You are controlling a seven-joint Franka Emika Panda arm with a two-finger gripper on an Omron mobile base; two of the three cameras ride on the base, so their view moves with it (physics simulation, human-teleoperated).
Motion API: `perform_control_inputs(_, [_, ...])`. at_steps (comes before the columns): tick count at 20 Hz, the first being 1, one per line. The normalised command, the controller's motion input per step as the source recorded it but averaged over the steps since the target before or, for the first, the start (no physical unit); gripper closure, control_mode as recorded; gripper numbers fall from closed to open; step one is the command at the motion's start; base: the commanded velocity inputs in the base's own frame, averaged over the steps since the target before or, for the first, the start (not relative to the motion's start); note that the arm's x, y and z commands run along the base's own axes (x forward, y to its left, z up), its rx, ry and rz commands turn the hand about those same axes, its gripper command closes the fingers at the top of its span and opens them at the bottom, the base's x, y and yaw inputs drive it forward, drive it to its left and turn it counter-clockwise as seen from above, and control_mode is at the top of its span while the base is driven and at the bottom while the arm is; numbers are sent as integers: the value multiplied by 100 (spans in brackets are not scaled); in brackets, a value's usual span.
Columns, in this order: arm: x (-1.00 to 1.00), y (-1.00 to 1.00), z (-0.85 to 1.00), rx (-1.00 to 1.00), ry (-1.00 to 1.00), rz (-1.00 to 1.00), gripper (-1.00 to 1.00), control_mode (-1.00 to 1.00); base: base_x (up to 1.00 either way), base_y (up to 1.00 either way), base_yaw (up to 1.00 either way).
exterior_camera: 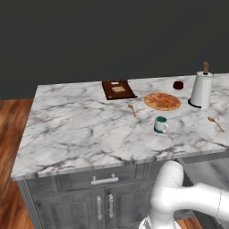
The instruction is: Take the pizza cutter from the drawer on the right and place it on the dining counter for cutting.
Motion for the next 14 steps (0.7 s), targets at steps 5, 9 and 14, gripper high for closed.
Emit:
perform_control_inputs(5, [4,0,-34,0,-4,0,-100,-100,0,0,0])
perform_control_inputs(9, [5,0,-27,0,-4,0,-100,-100,0,0,0])
perform_control_inputs(14, [7,0,-19,0,-3,0,-100,-100,0,0,0])
